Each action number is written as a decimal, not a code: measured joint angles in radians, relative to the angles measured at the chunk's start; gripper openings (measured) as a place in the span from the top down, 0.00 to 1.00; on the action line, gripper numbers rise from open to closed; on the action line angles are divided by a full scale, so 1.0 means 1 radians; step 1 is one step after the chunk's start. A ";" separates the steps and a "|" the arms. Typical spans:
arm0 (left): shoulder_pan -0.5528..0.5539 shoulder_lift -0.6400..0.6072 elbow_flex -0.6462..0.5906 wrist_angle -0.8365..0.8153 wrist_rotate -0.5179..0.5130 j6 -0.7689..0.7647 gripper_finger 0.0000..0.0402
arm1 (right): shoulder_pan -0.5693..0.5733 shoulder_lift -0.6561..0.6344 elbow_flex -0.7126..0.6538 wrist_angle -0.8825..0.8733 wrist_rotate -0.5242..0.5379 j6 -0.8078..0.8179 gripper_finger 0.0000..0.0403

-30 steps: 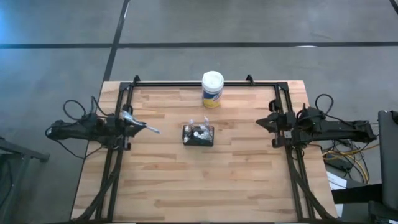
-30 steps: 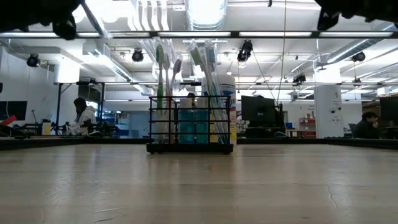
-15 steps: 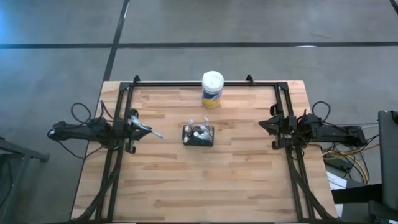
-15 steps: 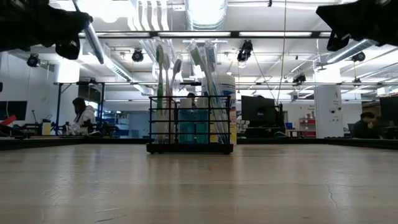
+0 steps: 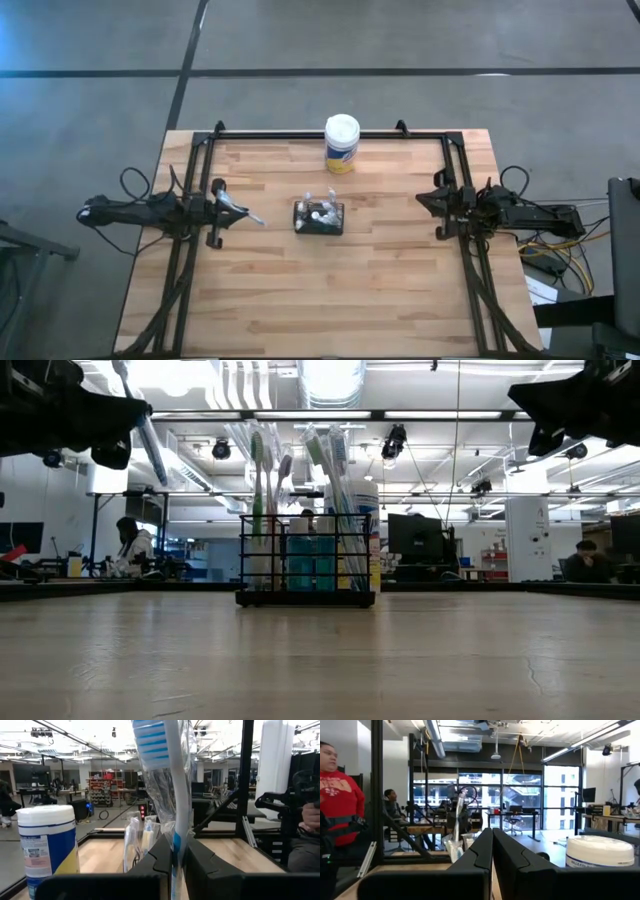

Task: Pick & Place toothbrushing station
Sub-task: Put the blue toothbrush into the black wire organizer

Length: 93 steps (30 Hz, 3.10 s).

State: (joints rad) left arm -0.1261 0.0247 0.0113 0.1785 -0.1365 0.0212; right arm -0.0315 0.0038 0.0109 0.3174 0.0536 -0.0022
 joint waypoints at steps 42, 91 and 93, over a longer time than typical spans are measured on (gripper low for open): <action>0.033 0.888 0.401 0.320 0.049 0.140 0.94 | 0.000 0.038 0.000 -0.020 0.031 -0.002 0.98; 0.134 1.363 0.339 0.670 0.058 0.161 0.88 | 0.000 0.039 -0.001 -0.023 0.030 0.003 0.98; 0.134 1.350 0.339 0.670 0.059 0.157 0.83 | 0.000 0.039 -0.001 -0.023 0.029 0.003 0.98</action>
State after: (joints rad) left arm 0.0082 1.3748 0.3508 0.8487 -0.0776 0.1787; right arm -0.0311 0.0429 0.0097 0.2943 0.0830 0.0006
